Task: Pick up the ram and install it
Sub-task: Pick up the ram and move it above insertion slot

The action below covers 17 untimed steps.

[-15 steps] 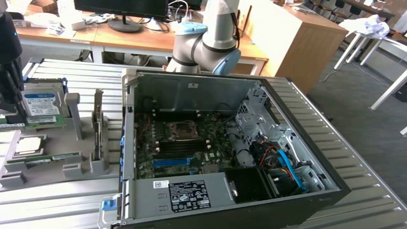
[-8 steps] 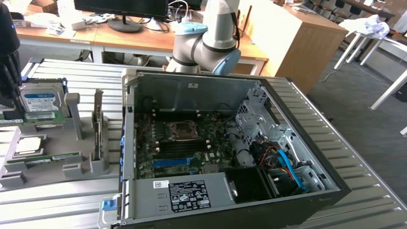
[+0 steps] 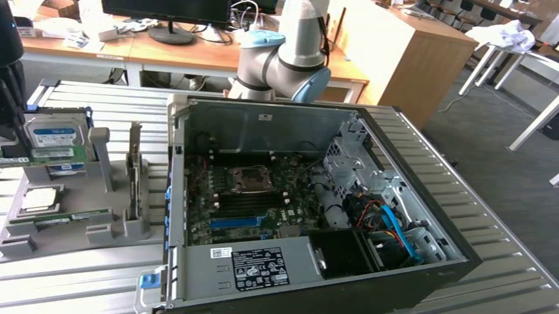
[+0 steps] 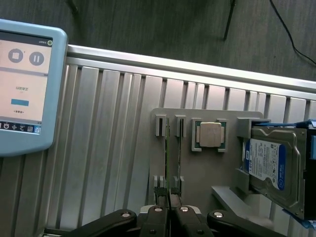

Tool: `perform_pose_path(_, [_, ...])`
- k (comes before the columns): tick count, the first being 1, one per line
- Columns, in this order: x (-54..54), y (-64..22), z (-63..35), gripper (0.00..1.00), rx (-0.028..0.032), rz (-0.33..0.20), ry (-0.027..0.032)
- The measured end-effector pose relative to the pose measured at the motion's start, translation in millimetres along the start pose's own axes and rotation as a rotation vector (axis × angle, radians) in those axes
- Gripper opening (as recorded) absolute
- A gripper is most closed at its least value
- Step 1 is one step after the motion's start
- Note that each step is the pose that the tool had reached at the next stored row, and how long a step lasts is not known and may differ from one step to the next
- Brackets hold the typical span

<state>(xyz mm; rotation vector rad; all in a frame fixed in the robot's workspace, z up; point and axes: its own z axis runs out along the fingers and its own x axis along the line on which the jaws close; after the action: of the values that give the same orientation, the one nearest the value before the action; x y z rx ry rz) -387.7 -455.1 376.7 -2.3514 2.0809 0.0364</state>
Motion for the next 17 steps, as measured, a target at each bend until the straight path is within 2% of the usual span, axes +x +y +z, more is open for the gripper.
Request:
perform_pose_path(11, [-0.3,0.2,-14.7,0.12,0.0000,0.000,-0.0001])
perform_pose_path(17, [-0.3,0.2,-16.4,0.12,0.0001,0.000,0.0000])
